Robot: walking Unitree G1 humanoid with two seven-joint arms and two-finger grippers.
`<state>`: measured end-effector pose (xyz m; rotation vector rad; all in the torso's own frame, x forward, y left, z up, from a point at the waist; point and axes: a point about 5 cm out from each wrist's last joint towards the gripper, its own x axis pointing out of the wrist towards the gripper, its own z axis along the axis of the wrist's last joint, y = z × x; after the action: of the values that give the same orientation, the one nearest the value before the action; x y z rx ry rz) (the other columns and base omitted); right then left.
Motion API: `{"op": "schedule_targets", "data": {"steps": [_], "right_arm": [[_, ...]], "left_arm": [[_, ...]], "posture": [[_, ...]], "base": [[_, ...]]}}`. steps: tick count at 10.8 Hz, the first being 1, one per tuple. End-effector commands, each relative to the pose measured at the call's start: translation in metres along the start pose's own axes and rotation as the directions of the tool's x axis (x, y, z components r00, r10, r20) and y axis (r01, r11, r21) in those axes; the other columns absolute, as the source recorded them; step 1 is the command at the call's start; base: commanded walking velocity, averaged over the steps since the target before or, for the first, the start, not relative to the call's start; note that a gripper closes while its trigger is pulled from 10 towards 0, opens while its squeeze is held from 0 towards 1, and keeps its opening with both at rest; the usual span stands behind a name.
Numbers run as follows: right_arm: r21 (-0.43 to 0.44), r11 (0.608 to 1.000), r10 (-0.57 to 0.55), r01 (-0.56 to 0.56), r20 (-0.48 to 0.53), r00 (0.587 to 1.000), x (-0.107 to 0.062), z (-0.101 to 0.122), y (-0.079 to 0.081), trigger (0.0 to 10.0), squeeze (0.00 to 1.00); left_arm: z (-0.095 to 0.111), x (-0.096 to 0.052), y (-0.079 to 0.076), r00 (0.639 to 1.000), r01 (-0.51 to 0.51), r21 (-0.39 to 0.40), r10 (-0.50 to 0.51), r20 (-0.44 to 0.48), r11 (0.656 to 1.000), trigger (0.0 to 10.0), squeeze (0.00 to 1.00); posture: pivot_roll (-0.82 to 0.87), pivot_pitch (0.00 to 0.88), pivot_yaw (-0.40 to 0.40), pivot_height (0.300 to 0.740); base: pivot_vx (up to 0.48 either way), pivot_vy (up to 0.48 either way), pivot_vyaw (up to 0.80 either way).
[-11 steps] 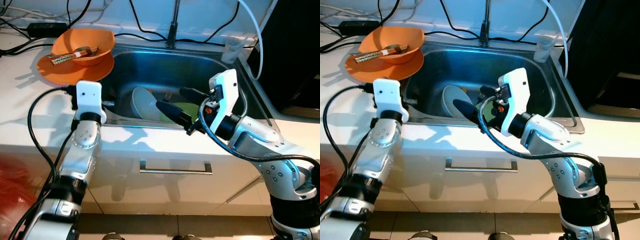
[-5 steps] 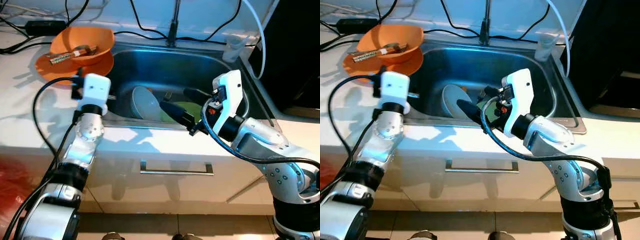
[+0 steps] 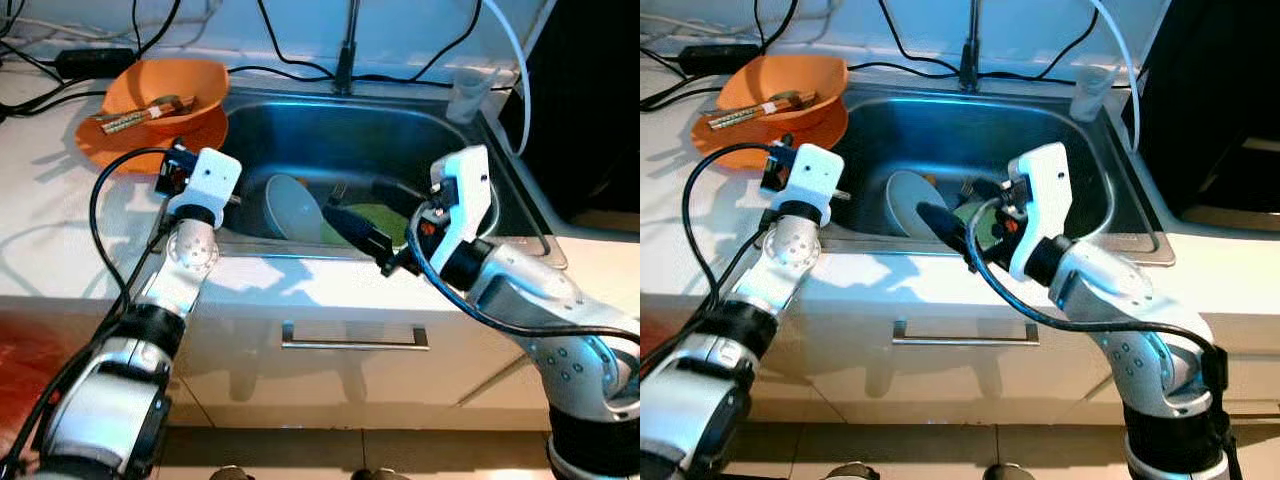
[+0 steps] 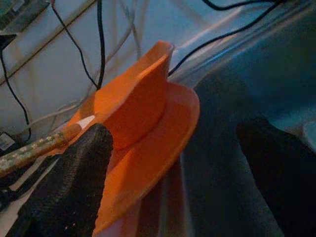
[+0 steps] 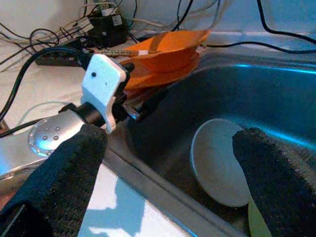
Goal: Kitchen organization
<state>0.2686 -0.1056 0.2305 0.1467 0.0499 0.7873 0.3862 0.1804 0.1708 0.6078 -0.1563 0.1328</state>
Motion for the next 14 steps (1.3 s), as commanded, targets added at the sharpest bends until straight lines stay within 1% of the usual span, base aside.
{"op": "schedule_targets", "data": {"steps": [1, 3, 5, 8, 10, 11, 12, 13, 14], "right_arm": [[-0.004, 1.000, -0.001, 0.001, 0.011, 1.000, -0.004, 0.003, 0.002, 10.0, 0.00], [0.003, 1.000, -0.016, 0.016, 0.009, 1.000, -0.007, 0.003, 0.003, 10.0, 0.00], [0.009, 1.000, -0.025, 0.024, 0.009, 1.000, -0.009, 0.002, 0.005, 10.0, 0.00], [0.022, 0.999, -0.036, 0.036, 0.009, 0.999, -0.013, 0.001, 0.010, 10.0, 0.00], [0.022, 0.999, -0.041, 0.041, 0.013, 0.999, -0.015, 0.004, 0.012, 10.0, 0.00], [0.025, 0.999, -0.036, 0.036, 0.013, 0.999, -0.016, 0.005, 0.013, 10.0, 0.00], [0.027, 0.999, -0.034, 0.034, 0.011, 0.999, -0.017, 0.005, 0.014, 10.0, 0.00], [0.028, 0.999, -0.037, 0.036, 0.007, 0.999, -0.017, 0.005, 0.014, 10.0, 0.00], [0.029, 0.999, -0.041, 0.041, 0.007, 0.999, -0.017, 0.006, 0.013, 10.0, 0.00]], "left_arm": [[-0.028, -0.012, -0.010, 0.993, 0.044, 0.050, -0.038, -0.115, 0.998, 10.0, 0.00], [-0.028, -0.005, 0.001, 0.991, 0.010, 0.071, 0.000, -0.135, 0.997, 10.0, 0.00], [-0.024, 0.000, 0.006, 0.991, -0.023, 0.052, 0.029, -0.128, 0.998, 10.0, 0.00], [-0.020, 0.002, -0.001, 0.991, -0.010, 0.022, 0.013, -0.131, 1.000, 10.0, 0.00], [-0.016, 0.003, -0.006, 0.991, 0.009, 0.010, -0.008, -0.132, 1.000, 10.0, 0.00], [-0.012, 0.005, -0.010, 0.991, 0.027, -0.011, -0.028, -0.128, 1.000, 10.0, 0.00], [-0.010, 0.006, -0.012, 0.992, 0.033, -0.022, -0.035, -0.123, 0.999, 9.6, 0.00], [-0.008, 0.007, -0.014, 0.991, 0.045, -0.027, -0.048, -0.123, 0.999, 10.0, 0.00], [-0.004, 0.008, -0.016, 0.991, 0.059, -0.026, -0.062, -0.116, 0.998, 10.0, 0.00]], "posture": [[-0.02, 0.143, -0.045, 0.740], [-0.04, 0.158, -0.036, 0.740], [-0.05, 0.169, -0.032, 0.740], [-0.06, 0.187, -0.023, 0.740], [-0.08, 0.203, -0.028, 0.740], [-0.08, 0.205, -0.030, 0.740], [-0.09, 0.206, -0.030, 0.740], [-0.09, 0.207, -0.028, 0.740], [-0.10, 0.209, -0.026, 0.740]], "base": [[0.000, 0.000, 0.00], [0.000, 0.000, 0.00], [0.000, 0.000, 0.00], [0.000, 0.000, 0.00], [0.000, 0.000, 0.00], [0.000, 0.000, 0.00], [0.000, 0.000, 0.00], [0.000, 0.000, 0.00], [0.000, 0.000, 0.00]]}}
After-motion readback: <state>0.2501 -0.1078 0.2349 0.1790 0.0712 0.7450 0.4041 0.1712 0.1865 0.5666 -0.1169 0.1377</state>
